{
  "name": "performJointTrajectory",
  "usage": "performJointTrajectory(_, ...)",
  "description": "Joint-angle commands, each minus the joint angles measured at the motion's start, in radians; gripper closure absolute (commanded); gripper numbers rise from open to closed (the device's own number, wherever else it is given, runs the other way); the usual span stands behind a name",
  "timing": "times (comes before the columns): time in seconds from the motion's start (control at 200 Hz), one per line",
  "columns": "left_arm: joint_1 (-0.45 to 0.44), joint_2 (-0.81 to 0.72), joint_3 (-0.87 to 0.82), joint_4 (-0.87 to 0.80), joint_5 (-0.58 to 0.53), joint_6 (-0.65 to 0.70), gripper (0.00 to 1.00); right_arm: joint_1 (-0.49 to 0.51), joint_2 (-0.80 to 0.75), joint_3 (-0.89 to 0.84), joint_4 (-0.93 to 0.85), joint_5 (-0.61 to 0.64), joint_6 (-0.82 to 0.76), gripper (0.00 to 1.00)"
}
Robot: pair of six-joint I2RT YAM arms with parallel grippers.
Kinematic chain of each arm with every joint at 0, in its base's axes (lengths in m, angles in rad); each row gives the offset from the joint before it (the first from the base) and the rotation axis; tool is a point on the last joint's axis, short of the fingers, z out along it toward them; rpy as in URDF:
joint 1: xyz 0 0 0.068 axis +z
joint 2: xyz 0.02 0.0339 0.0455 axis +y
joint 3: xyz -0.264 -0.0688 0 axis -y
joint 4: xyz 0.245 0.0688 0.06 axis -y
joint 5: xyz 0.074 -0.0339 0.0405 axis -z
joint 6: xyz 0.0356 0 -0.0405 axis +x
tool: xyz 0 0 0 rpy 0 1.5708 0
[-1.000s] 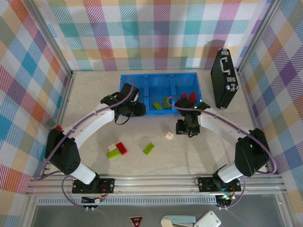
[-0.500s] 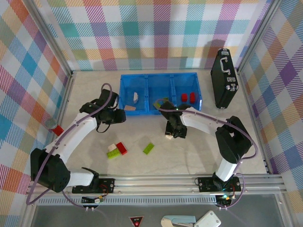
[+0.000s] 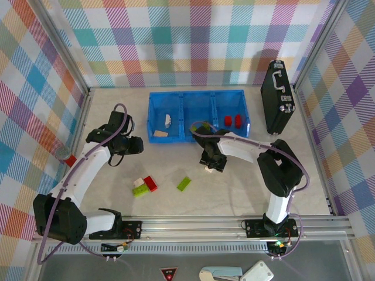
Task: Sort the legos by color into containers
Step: Pick up the lego from the center of the table.
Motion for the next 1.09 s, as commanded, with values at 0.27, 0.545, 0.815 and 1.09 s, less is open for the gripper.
performJointTrajectory(0.27,0.062,0.012,-0.052,0.047,0.051,0.042,0.52,0.008,0.045,-0.007,0.043,-0.042,0.036,0.45)
performJointTrajectory(0.545,0.076,0.018,-0.052,0.046,0.064,0.047,0.52,0.014,0.061,-0.014,0.053,-0.048,0.045,0.48)
performJointTrajectory(0.815,0.081,0.014,-0.053,0.049,0.074,0.047,0.52,0.021,0.066,-0.003,0.046,-0.042,0.046,0.54)
performJointTrajectory(1.09,0.085,0.007,-0.054,0.051,0.076,0.047,0.53,0.034,0.073,0.026,0.031,-0.038,0.040,0.58)
